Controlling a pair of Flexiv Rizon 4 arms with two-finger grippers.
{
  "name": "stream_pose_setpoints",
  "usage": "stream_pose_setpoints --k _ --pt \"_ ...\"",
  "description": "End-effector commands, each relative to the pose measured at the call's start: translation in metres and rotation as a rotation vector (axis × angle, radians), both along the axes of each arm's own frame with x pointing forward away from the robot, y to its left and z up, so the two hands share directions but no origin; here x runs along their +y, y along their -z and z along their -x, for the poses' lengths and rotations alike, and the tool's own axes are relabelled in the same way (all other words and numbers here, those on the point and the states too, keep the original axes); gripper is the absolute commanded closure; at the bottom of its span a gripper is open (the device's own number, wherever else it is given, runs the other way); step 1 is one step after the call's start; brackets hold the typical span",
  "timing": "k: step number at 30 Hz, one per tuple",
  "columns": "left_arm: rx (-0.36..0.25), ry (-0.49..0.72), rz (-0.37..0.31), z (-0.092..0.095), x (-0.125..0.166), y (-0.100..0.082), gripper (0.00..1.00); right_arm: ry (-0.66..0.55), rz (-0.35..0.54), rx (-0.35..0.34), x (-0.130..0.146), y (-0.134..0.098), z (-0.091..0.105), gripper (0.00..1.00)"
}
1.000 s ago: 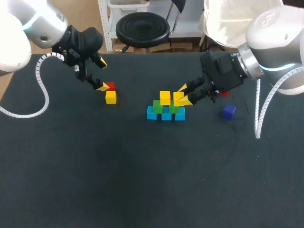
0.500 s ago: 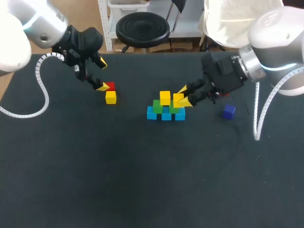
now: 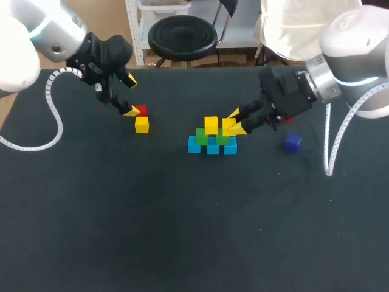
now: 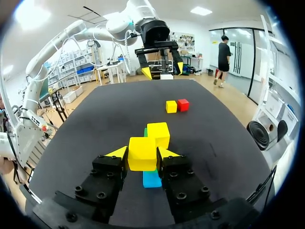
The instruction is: Place the blue cubes, place green cubes on the blue cubes, place the yellow cubes on the green cubes, then place the red cubes on the yellow cubes, and place purple cube on the red cubes.
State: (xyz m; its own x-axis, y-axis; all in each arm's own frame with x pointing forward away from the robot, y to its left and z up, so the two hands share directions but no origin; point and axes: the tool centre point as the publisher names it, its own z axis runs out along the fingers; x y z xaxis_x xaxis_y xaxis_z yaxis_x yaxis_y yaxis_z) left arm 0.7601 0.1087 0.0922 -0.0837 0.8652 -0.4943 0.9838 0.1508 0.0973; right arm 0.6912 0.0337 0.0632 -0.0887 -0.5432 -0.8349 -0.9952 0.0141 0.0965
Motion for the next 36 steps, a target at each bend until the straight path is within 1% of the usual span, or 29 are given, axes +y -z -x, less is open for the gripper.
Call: stream_pose_setpoints --k 1,15,36 --pt "-0.002 0.003 0.004 0.0003 0.0011 0.0007 0.00 -0.001 0.005 0.002 0.0013 0.0004 -0.0013 1.00" --pt "-0.002 0.003 0.004 0.0003 0.0011 0.0007 0.00 0.004 0.023 0.012 0.0031 0.0033 -0.0022 1.00" --pt "-0.002 0.003 0.004 0.0003 0.0011 0.0007 0.00 -0.001 0.020 0.012 0.0046 0.0076 -0.0048 1.00"
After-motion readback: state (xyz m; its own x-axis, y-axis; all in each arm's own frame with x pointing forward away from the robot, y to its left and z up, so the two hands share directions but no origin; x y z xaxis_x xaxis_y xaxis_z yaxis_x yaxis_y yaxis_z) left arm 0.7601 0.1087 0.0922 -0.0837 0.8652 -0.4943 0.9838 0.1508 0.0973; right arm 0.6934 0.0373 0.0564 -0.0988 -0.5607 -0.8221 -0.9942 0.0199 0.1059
